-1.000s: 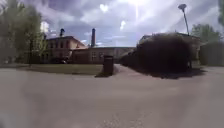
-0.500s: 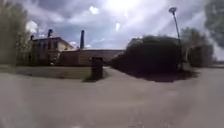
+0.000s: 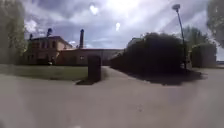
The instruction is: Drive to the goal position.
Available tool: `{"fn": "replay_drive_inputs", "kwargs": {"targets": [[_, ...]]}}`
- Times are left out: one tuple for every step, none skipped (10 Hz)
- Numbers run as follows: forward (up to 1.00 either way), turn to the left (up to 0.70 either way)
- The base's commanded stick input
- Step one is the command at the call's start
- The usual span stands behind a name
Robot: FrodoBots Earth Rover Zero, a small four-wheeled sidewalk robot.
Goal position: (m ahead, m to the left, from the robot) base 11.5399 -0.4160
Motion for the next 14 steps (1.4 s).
{"fn": "replay_drive_inputs", "kwargs": {"targets": [[1.00, 0.01], [1.00, 0.01], [1.00, 0.01], [1.00, 0.01], [1.00, 0.01], [1.00, 0.01], [1.00, -0.08], [1.00, -0.39], [1.00, -0.39], [1.00, -0.33], [1.00, -0.04], [1.00, 0.01], [1.00, 0.01], [1.00, 0.01]]}}
